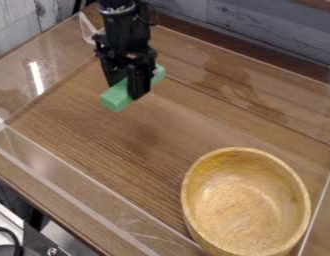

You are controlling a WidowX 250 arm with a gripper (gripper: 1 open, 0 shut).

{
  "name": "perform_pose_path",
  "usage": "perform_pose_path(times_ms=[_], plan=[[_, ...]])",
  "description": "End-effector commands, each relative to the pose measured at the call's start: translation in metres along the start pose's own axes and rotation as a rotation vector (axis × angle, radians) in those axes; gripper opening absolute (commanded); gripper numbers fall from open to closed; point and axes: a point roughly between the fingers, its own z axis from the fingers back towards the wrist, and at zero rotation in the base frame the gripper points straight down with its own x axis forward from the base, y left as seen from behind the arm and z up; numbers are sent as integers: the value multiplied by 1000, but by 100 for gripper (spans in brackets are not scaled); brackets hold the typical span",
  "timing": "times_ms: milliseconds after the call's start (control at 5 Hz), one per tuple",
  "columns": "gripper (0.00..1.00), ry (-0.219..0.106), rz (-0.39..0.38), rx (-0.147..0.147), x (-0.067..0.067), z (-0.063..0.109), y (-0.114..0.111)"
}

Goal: Put the green block in the brown bowl

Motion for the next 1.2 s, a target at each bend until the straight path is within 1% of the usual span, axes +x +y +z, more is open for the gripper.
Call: perform_pose_path(times_ms=[0,200,600,1000], plan=[[0,-82,17,34,12,22,11],[0,-96,21,38,13,24,14],[0,-111,19,53,19,18,19],[0,-83,-100,10,1,20,-58]])
